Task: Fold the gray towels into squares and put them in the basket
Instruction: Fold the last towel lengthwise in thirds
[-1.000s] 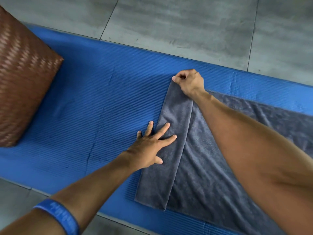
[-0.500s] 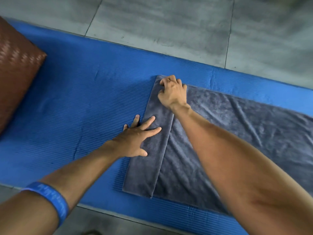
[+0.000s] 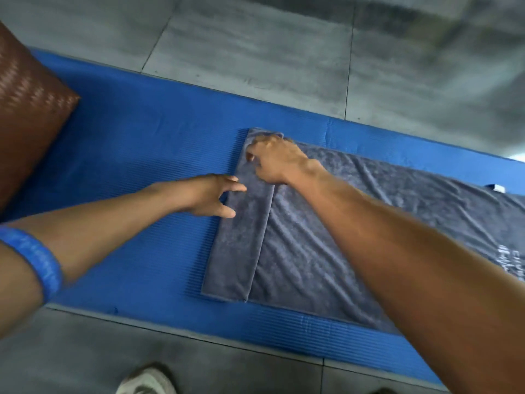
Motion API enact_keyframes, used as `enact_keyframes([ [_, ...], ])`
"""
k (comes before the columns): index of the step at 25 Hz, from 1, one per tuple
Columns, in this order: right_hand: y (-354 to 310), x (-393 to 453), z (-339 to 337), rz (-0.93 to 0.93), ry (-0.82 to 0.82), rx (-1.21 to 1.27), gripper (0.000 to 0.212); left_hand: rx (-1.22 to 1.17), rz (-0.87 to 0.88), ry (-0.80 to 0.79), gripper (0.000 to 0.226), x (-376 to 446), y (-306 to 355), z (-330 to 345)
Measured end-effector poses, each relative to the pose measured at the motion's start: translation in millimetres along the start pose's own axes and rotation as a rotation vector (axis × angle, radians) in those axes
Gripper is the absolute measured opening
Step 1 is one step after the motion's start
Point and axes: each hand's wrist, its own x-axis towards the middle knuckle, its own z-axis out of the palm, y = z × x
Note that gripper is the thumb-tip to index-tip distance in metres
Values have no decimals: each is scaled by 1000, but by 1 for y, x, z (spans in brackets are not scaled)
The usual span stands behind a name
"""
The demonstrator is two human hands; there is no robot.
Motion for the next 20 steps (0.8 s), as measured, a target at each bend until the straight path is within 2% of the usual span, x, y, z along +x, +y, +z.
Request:
enact_keyframes([
  [3, 4, -6, -64, 1, -92, -94, 30, 186, 94, 2, 64, -19, 16, -52],
  [6, 11, -26, -127, 28, -185, -185, 38, 359, 150, 48, 60, -37, 46, -97],
  [9, 13, -64, -146, -11, -192, -286, 40, 423, 131, 59, 61, -49, 79, -109],
  [12, 25, -93, -121, -50, -154, -166, 37, 465, 80, 35, 59, -41, 98, -87],
  [14, 36, -102, -93, -16, -164, -59, 36, 468, -94, 41, 54, -31, 101, -63],
  [17, 41, -106, -45, 32, -223, 78, 37, 172, -353, 158, 50, -17, 99, -7],
  [19, 34, -103, -17, 18, -261, 126, 41, -24, -436, 303, 58, -16, 97, 52],
  [20, 29, -99, -5, 7, -293, 144, 44, -35, -456, 337, 67, -19, 95, 84],
])
